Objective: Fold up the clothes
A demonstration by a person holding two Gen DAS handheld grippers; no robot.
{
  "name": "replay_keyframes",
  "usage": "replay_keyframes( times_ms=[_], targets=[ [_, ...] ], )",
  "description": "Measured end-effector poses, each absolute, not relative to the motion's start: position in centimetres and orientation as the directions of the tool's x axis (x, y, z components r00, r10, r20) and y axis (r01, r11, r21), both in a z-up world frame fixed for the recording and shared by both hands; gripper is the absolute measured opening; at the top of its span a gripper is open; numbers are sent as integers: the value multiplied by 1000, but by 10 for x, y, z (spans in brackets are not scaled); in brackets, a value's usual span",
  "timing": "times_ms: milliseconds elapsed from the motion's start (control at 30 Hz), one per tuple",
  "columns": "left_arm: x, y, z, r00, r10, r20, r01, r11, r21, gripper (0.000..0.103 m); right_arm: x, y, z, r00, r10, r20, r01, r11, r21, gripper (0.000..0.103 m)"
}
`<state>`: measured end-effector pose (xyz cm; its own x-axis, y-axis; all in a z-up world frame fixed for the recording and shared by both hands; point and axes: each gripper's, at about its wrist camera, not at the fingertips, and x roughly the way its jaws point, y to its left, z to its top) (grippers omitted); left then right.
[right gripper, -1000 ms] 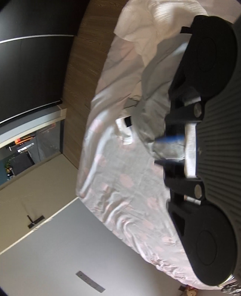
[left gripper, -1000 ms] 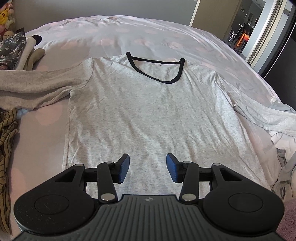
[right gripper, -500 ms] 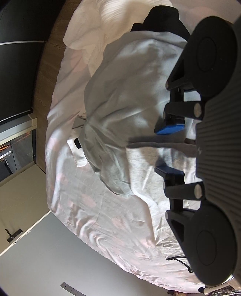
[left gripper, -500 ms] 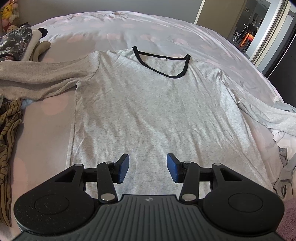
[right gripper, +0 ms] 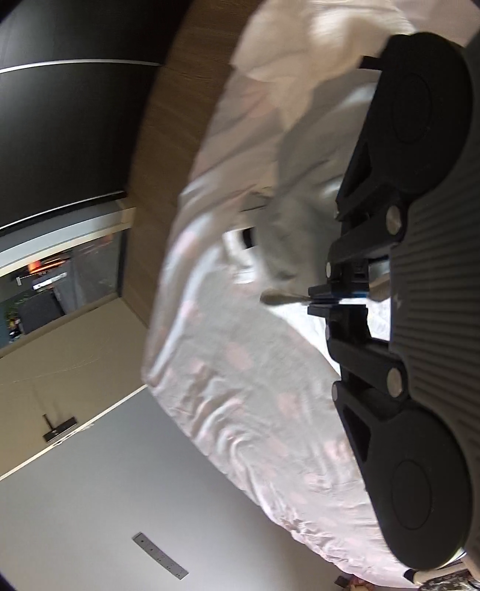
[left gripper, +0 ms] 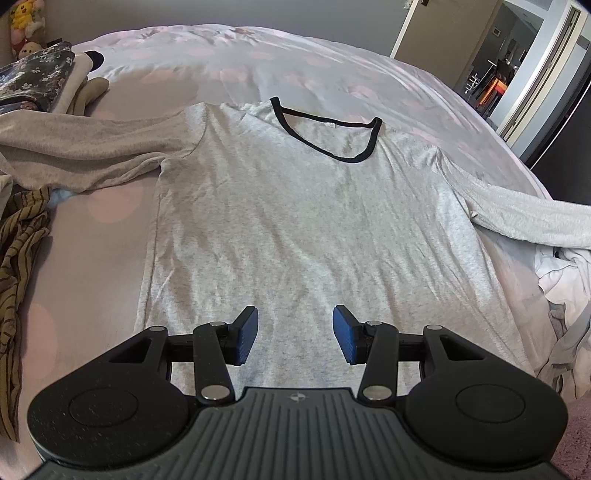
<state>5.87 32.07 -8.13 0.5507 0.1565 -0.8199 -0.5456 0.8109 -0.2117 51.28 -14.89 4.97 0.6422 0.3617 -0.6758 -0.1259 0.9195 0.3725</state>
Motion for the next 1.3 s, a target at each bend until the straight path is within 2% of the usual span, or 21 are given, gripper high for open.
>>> replay_keyframes(
  times_ms=[233,600,733,833,1000,1300],
  targets=[
    [48,334,-78,547,175,-818,-568,796,-210,43,531,-105,96,646,400,-650,-156,903,401,3],
    [41,362,-73,549,201,-811,-576,794,-194,43,486,82,204,584,635,-505,-511,771,379,3],
    [35,375,-71,557,203,-805,-579,790,-201,43,459,155,224,529,696,-486,-620,708,338,3],
    [33,385,-68,560,214,-801,-576,795,-190,43,434,206,215,450,737,-505,-687,647,331,3],
    [30,403,-63,561,236,-793,-569,806,-163,43,393,279,170,286,778,-560,-763,539,359,3],
    [36,442,-58,580,272,-768,-562,816,-135,43,353,390,61,72,734,-676,-795,451,406,3]
  ],
)
